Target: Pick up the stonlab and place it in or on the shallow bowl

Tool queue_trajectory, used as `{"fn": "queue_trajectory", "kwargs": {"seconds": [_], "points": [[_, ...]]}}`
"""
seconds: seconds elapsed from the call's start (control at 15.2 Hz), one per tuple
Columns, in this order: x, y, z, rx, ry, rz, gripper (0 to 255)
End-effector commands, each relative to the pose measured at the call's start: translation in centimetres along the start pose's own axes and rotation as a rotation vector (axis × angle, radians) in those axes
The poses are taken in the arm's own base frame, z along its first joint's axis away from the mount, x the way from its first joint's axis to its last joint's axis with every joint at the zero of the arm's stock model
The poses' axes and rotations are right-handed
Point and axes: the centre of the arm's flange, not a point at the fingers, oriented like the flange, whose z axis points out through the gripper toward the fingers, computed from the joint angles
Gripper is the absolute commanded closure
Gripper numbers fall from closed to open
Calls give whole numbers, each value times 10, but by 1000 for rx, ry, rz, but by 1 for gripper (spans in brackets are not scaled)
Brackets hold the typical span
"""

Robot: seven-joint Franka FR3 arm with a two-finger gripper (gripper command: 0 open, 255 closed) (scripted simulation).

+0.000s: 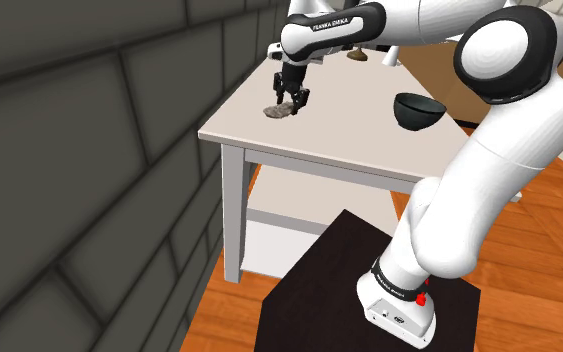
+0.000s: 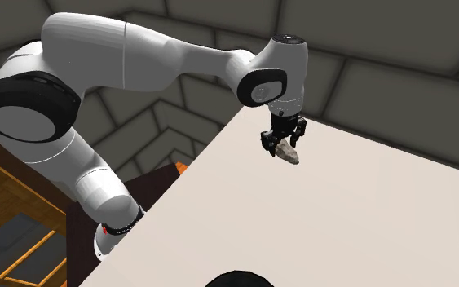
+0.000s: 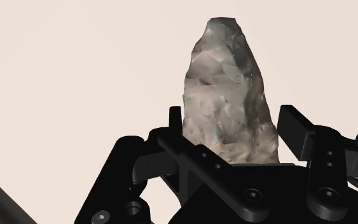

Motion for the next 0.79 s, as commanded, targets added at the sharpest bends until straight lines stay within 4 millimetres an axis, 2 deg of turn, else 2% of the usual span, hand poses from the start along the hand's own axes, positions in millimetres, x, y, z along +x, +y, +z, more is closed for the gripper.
{"fn": "queue_trajectory", "kwargs": {"seconds": [0.0,0.13,0.73], "points": [[0,0,1,1,0,0,255],[0,0,1,1,0,0,255],[-4,6,-46,1,0,0,255]]}}
